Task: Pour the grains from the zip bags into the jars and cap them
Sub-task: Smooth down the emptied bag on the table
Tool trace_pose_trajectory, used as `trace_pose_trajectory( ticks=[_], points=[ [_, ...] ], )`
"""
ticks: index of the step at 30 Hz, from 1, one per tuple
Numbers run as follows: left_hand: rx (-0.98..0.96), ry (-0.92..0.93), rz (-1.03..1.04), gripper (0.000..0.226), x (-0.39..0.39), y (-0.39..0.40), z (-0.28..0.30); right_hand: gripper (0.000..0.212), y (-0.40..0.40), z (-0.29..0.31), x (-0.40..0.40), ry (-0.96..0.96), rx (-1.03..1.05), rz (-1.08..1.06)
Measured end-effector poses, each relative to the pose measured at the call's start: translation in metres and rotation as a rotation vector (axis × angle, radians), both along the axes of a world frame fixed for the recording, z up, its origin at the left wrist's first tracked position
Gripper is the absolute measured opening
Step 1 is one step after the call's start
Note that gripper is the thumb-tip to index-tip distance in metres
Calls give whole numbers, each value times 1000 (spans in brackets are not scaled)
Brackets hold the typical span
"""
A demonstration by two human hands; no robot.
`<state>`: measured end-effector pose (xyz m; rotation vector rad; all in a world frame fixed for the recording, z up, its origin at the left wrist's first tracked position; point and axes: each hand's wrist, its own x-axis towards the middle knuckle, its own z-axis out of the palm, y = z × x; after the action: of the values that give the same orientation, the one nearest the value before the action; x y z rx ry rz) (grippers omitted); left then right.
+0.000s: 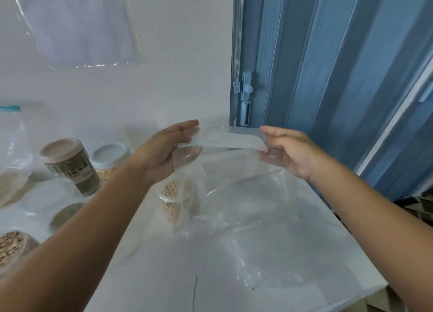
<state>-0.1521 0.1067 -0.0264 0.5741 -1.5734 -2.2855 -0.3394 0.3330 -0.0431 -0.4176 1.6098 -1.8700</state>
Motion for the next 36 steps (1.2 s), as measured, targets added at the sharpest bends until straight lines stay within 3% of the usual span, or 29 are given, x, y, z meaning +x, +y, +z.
trace_pose_trajectory(
  ticks=[9, 15, 21, 26, 30, 32, 34, 36],
  points=[
    [-44, 63, 39, 47, -43, 74, -2, 43, 63, -5, -57, -55, -38, 94],
    [44, -91, 44, 53, -45, 113, -70, 51, 104, -50, -75, -84, 113, 194],
    [-3, -361, -32, 49, -30, 126, -114, 60, 113, -98, -71, 144, 440, 293],
    [-236, -553, -152, 53, -33, 121, -110, 67, 116, -91, -70, 379, 618, 387],
    [-436, -534, -151, 48, -39, 121, -101, 69, 111, -85, -69, 458, 617, 401],
    [-410, -507, -94, 43, -40, 117, -100, 66, 108, -85, -73, 437, 585, 364],
    [-399, -559, -90, 45, -39, 114, -104, 67, 106, -88, -75, 454, 641, 382],
    [-505, -649, -149, 41, -37, 111, -110, 71, 105, -93, -73, 539, 759, 440]
  ],
)
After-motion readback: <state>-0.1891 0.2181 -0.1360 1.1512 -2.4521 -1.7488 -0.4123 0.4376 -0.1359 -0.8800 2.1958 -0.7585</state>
